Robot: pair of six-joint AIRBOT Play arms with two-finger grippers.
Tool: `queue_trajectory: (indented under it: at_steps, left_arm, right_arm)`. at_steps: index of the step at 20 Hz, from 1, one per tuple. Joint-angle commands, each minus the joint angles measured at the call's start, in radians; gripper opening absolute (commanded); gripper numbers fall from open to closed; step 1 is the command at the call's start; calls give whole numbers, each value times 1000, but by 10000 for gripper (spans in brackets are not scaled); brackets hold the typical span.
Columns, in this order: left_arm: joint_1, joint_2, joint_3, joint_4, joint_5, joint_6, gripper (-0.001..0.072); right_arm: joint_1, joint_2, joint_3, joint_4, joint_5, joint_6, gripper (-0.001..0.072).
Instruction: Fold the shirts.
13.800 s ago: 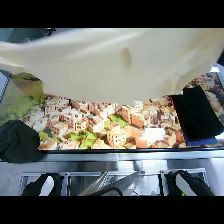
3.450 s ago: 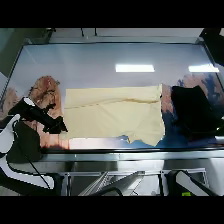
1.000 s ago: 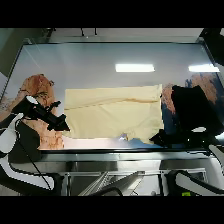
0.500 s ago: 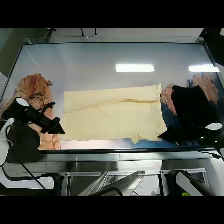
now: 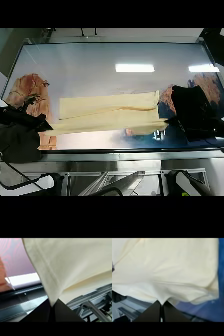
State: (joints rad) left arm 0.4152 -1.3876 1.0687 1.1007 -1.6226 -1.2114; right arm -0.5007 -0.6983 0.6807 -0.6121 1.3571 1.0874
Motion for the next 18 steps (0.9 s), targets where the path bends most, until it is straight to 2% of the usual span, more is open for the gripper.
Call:
queue_trajectory:
  at_steps: [1, 4, 7, 10, 13, 15, 16, 17, 18]
  left_arm:
    - [-77, -56, 130, -22, -4, -23, 13]
    - [-141, -172, 310, -19, -9, -77, 14]
    - [-184, -298, 454, -20, 11, -100, 13]
    - [-220, -418, 566, -19, 30, -117, 13]
    - [-241, -523, 657, -20, 4, -157, 14]
    - [-242, -568, 723, -21, -54, -167, 16]
    - [-242, -579, 756, -21, -79, -169, 17]
    - [-238, -587, 793, -21, -103, -171, 17]
    - [-233, -586, 820, -21, -114, -171, 112]
  right_arm:
    - [116, -151, 135, 139, -132, -77, 17]
    - [189, -373, 340, 150, -191, -98, 17]
    - [222, -578, 513, 150, -193, -106, 18]
    - [254, -722, 584, 150, -198, -152, 18]
    - [256, -787, 585, 145, -198, -161, 28]
    - [227, -779, 601, 134, -161, -175, 243]
    - [201, -770, 620, 129, -123, -187, 302]
    - [170, -756, 639, 95, -100, -185, 420]
    - [144, -742, 645, 56, -101, -182, 562]
